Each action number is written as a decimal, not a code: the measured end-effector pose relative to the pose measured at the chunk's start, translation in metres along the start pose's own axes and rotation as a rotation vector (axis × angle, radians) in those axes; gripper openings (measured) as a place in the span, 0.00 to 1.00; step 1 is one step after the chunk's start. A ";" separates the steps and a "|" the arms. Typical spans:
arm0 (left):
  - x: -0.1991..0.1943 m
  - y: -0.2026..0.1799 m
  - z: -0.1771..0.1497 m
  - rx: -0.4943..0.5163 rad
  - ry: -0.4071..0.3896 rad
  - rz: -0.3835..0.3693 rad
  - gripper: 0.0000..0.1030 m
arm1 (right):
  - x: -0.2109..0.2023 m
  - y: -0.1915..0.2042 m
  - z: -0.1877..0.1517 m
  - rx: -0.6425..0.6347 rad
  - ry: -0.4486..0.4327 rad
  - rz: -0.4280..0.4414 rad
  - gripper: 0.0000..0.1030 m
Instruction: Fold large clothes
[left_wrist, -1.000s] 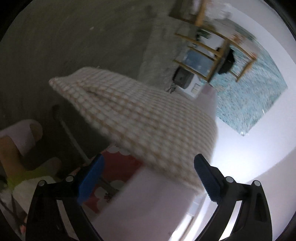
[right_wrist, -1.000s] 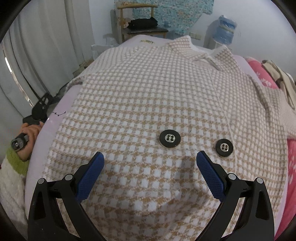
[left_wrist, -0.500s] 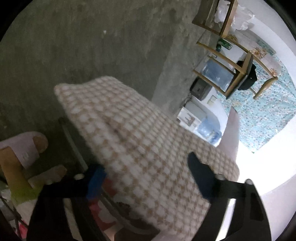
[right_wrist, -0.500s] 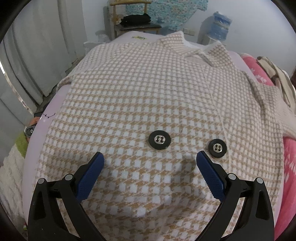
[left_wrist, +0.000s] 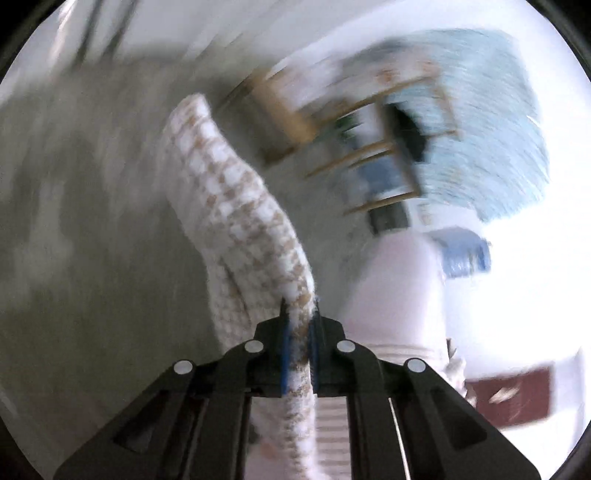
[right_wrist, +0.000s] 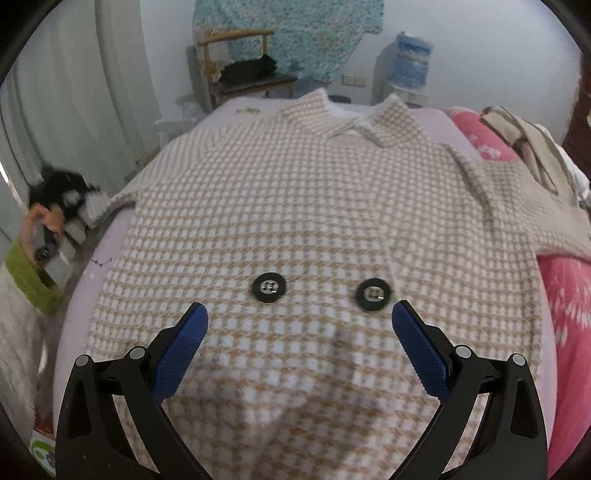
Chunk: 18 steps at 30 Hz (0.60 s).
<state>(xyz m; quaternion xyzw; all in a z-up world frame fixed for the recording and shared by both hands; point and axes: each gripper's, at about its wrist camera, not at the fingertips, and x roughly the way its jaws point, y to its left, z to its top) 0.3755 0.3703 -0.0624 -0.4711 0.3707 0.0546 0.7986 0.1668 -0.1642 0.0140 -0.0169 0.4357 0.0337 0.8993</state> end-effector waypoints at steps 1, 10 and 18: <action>-0.022 -0.038 -0.004 0.109 -0.056 -0.008 0.07 | -0.005 -0.004 -0.002 0.009 -0.009 -0.001 0.92; -0.098 -0.270 -0.172 0.792 -0.008 -0.292 0.08 | -0.041 -0.039 -0.014 0.102 -0.085 -0.009 0.92; -0.015 -0.280 -0.323 1.040 0.260 -0.205 0.55 | -0.055 -0.086 -0.042 0.207 -0.071 -0.034 0.92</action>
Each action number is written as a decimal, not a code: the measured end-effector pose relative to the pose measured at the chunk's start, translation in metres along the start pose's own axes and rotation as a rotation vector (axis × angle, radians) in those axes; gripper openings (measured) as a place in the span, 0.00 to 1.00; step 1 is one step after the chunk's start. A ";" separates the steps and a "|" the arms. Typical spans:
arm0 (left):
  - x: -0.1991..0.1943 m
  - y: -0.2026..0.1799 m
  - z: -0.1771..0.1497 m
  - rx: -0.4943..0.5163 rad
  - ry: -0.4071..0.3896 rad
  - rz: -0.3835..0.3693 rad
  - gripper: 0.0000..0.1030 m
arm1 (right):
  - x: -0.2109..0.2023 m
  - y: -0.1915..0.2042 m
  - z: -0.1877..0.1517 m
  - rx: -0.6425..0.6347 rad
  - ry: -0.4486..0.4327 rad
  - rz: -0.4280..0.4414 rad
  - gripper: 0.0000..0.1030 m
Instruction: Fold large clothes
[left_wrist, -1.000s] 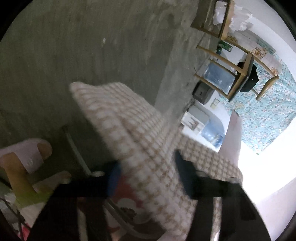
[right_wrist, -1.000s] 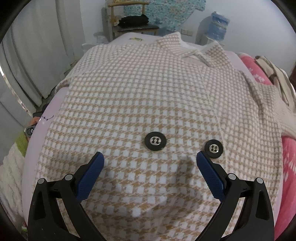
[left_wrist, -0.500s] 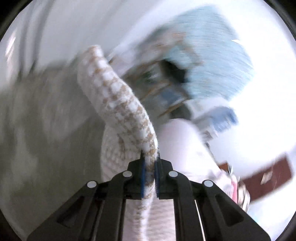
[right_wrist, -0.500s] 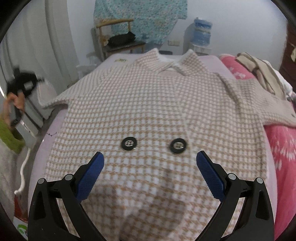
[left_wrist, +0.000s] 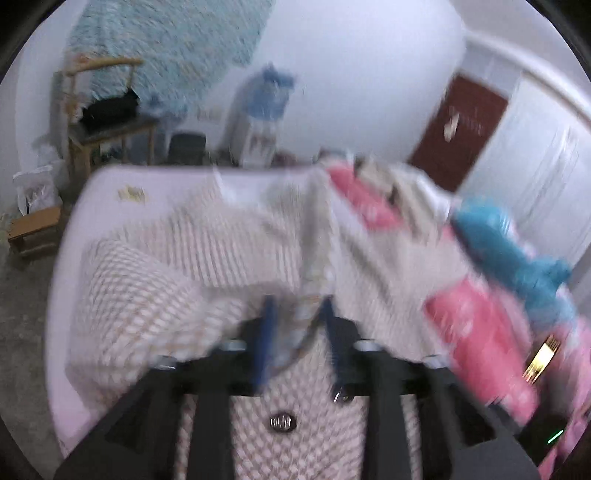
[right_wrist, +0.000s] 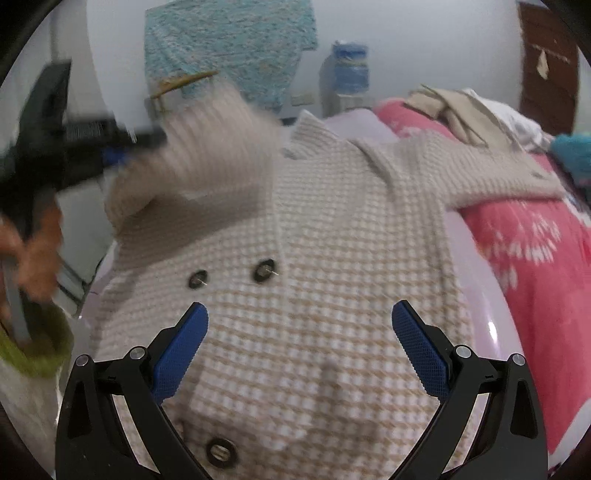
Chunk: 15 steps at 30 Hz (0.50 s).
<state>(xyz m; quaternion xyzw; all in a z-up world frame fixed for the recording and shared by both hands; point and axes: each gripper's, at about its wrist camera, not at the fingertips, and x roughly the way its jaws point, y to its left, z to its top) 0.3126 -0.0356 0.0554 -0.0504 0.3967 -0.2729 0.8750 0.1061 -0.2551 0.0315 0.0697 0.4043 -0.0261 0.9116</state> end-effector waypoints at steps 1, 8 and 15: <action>0.009 -0.002 -0.012 0.023 0.010 0.046 0.64 | 0.005 -0.004 -0.001 0.000 0.017 -0.006 0.92; 0.009 0.006 -0.052 0.023 0.032 0.099 0.81 | 0.036 -0.027 -0.003 -0.005 0.117 -0.018 0.92; -0.011 0.019 -0.087 0.014 0.070 0.173 0.84 | 0.071 -0.038 -0.004 0.016 0.215 -0.001 0.92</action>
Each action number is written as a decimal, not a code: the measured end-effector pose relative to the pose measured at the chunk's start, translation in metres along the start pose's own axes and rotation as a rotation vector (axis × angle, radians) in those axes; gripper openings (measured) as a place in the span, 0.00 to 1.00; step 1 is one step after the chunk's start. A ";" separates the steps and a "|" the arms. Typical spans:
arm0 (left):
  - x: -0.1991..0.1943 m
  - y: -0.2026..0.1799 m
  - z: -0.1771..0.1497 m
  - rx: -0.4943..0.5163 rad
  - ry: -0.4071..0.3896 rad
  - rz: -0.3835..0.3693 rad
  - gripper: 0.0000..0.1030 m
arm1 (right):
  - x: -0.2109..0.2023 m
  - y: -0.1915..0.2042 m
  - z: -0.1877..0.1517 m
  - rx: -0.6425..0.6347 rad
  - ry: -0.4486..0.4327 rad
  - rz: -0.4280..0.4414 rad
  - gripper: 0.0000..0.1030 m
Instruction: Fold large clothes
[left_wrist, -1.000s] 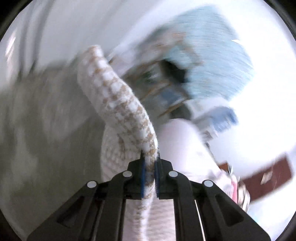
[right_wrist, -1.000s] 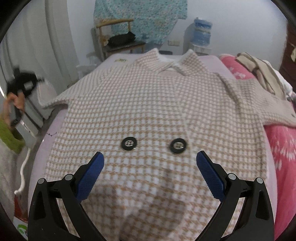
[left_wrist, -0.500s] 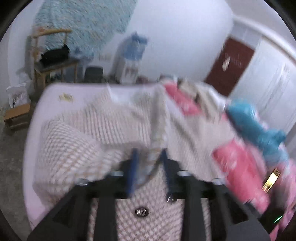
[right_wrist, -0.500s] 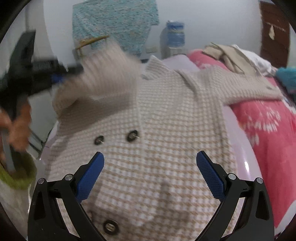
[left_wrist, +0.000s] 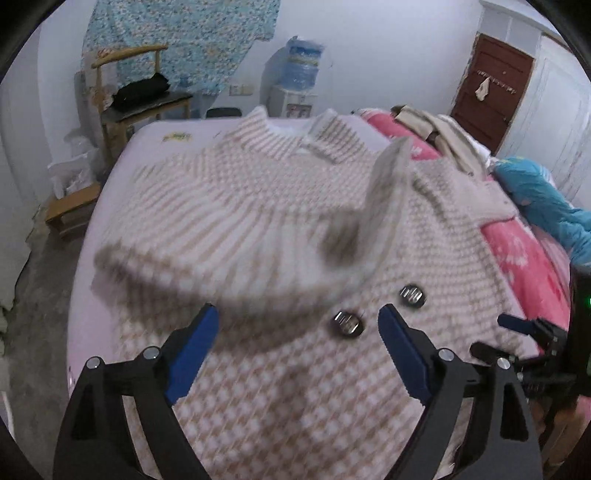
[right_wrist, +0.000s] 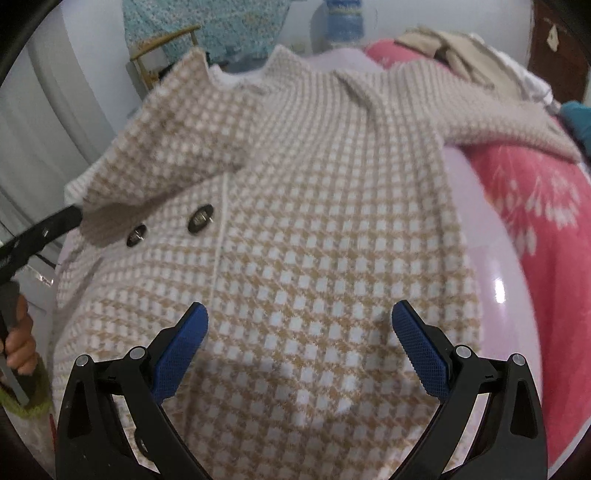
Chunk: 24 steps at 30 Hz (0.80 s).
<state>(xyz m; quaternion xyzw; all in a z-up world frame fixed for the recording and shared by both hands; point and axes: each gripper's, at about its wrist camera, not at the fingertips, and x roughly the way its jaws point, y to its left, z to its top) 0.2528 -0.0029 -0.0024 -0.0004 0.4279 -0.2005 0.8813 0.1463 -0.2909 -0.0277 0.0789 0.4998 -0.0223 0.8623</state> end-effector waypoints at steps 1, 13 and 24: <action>0.002 0.004 -0.005 -0.012 0.013 0.005 0.84 | 0.004 -0.001 -0.001 0.002 0.011 -0.001 0.92; -0.020 0.029 0.003 -0.106 -0.122 0.007 0.84 | 0.013 0.007 -0.017 -0.123 0.009 -0.052 0.92; -0.010 0.061 0.024 -0.194 -0.147 0.142 0.84 | -0.051 -0.017 0.074 -0.008 -0.093 0.175 0.92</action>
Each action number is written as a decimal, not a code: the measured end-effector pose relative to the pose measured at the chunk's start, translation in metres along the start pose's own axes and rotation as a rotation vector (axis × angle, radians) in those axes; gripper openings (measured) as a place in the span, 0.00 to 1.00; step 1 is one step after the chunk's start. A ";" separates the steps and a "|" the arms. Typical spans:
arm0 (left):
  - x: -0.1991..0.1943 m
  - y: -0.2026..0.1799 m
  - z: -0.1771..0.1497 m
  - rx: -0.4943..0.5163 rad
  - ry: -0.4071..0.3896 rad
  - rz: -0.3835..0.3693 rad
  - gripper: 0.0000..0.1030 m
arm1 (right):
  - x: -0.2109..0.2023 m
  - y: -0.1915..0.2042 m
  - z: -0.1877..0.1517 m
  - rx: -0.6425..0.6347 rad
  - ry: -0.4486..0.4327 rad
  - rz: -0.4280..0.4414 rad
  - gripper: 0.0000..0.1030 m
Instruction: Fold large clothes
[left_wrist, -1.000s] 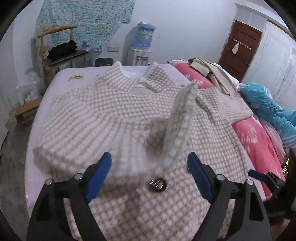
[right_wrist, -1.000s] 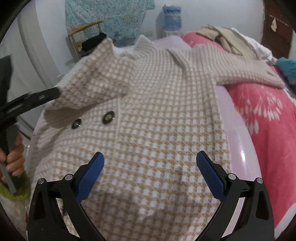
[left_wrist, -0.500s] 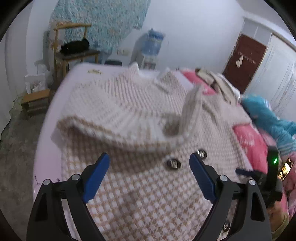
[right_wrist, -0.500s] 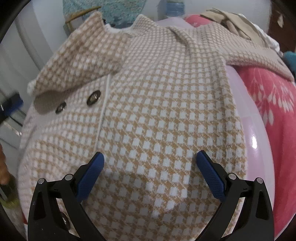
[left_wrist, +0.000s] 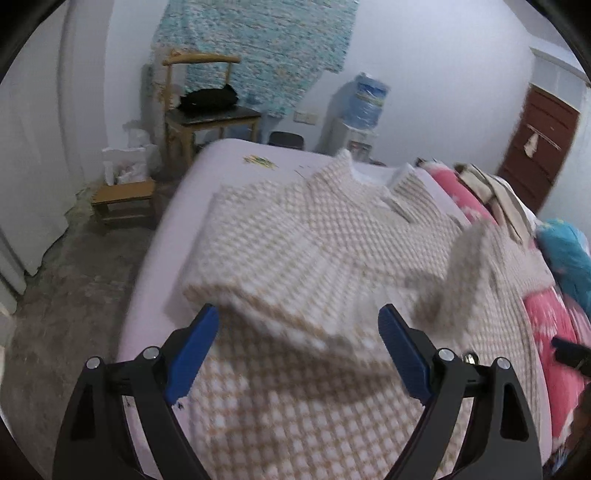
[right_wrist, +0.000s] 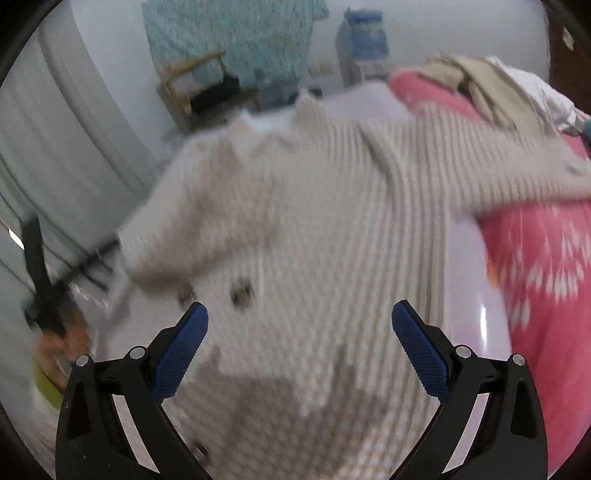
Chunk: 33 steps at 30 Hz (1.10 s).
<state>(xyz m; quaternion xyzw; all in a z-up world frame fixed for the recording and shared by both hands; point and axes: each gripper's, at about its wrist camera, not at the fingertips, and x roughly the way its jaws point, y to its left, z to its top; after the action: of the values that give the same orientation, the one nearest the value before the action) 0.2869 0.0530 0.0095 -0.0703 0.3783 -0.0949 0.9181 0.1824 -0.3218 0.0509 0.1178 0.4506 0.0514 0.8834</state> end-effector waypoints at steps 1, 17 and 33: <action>0.004 0.004 0.004 -0.018 0.001 0.016 0.84 | 0.000 0.003 0.016 0.000 -0.015 0.007 0.92; 0.040 0.010 -0.015 0.058 0.120 0.116 0.84 | 0.110 0.022 0.097 0.015 0.112 0.019 0.86; 0.026 0.018 -0.026 0.050 0.123 0.110 0.84 | 0.036 -0.030 -0.010 0.222 0.219 0.258 0.78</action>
<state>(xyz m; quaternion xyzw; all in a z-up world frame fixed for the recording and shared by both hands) 0.2889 0.0633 -0.0297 -0.0204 0.4348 -0.0579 0.8984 0.1949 -0.3422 0.0098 0.2650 0.5280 0.1264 0.7969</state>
